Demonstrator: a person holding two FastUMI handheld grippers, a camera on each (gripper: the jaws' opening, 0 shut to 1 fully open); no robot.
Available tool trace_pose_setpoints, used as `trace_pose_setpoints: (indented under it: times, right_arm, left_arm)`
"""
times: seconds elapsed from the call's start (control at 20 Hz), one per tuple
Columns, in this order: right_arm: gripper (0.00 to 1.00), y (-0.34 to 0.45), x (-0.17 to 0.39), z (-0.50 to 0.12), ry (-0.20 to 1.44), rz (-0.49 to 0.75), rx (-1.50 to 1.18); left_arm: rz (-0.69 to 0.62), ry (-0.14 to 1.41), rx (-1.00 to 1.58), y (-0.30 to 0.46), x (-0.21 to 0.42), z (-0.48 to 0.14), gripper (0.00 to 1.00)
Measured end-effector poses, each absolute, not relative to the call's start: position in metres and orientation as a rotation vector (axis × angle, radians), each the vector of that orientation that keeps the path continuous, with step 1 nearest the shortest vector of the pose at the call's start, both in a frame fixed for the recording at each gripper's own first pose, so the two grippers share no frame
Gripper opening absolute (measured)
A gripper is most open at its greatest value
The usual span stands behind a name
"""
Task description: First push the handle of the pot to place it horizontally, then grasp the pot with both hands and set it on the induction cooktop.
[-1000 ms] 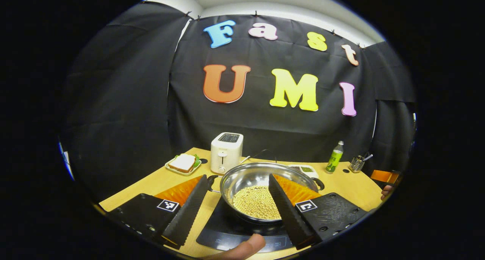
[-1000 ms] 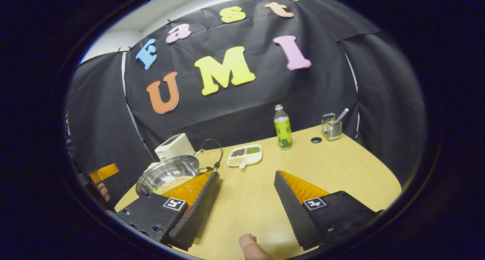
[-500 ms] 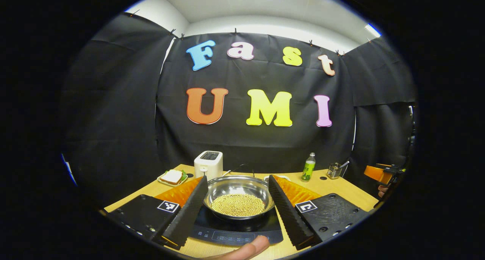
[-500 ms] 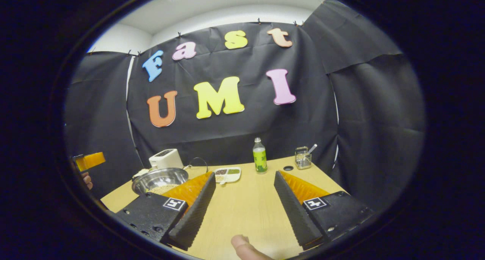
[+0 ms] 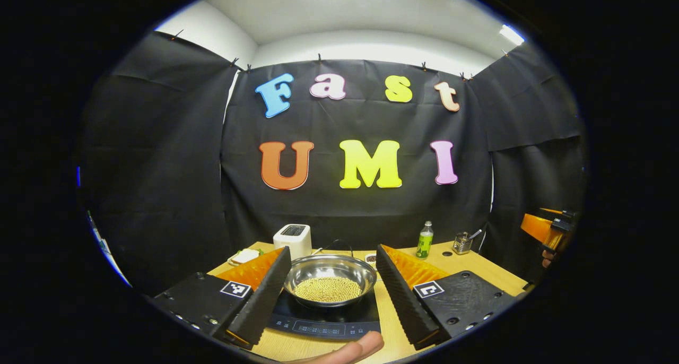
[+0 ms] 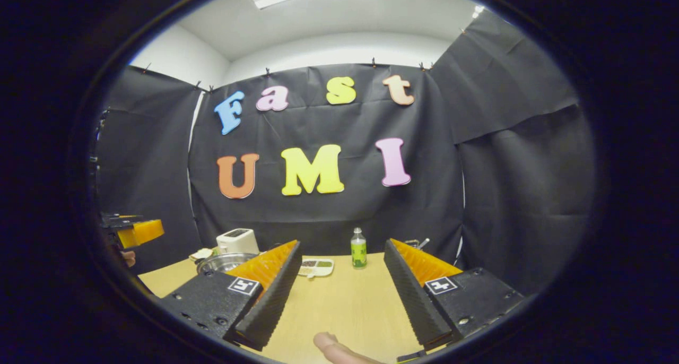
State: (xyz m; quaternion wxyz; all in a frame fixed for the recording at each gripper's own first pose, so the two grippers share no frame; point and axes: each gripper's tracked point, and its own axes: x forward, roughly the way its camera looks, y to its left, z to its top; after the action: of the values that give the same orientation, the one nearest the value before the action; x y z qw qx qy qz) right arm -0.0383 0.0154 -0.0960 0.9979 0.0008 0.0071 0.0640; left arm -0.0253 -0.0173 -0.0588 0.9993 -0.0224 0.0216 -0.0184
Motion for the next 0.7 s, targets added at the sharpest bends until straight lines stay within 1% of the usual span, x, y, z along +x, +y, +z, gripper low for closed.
trace_pose_setpoints:
  times: [0.15, 0.2, 0.3, 0.35, 0.4, 0.45, 0.6, 0.65, 0.7]
  right_arm:
    - [0.98, 0.016, -0.053, -0.088, -0.007, 0.136, 0.007]
    - [0.96, 0.015, -0.058, -0.089, -0.015, 0.14, 0.002]
    - [0.96, 0.015, -0.067, -0.088, -0.033, 0.151, -0.01]
    - [0.96, 0.016, -0.072, -0.087, -0.044, 0.157, -0.013]
    - [0.98, 0.017, -0.077, -0.086, -0.054, 0.162, -0.012]
    - [0.96, 0.017, -0.081, -0.085, -0.064, 0.17, -0.014]
    - [0.96, 0.018, -0.086, -0.094, -0.062, 0.185, -0.007]
    - [0.98, 0.019, -0.085, -0.097, -0.055, 0.192, -0.007]
    - [0.96, 0.018, -0.083, -0.099, -0.046, 0.193, -0.004]
  left_arm:
    - [-0.028, 0.001, -0.045, -0.021, -0.042, -0.047, 0.95]
    - [-0.03, -0.009, -0.047, -0.024, -0.048, -0.049, 0.95]
    - [-0.037, -0.022, -0.054, -0.029, -0.063, -0.052, 0.95]
    - [-0.042, -0.02, -0.057, -0.029, -0.069, -0.056, 0.95]
    - [-0.049, -0.013, -0.053, -0.03, -0.071, -0.061, 0.95]
    - [-0.048, -0.008, -0.046, -0.031, -0.074, -0.066, 0.95]
    - [-0.015, 0.01, -0.037, -0.022, -0.072, -0.076, 0.95]
    - [-0.014, 0.017, -0.04, -0.023, -0.07, -0.077, 0.95]
    - [-0.015, 0.026, -0.045, -0.023, -0.068, -0.079, 0.95]
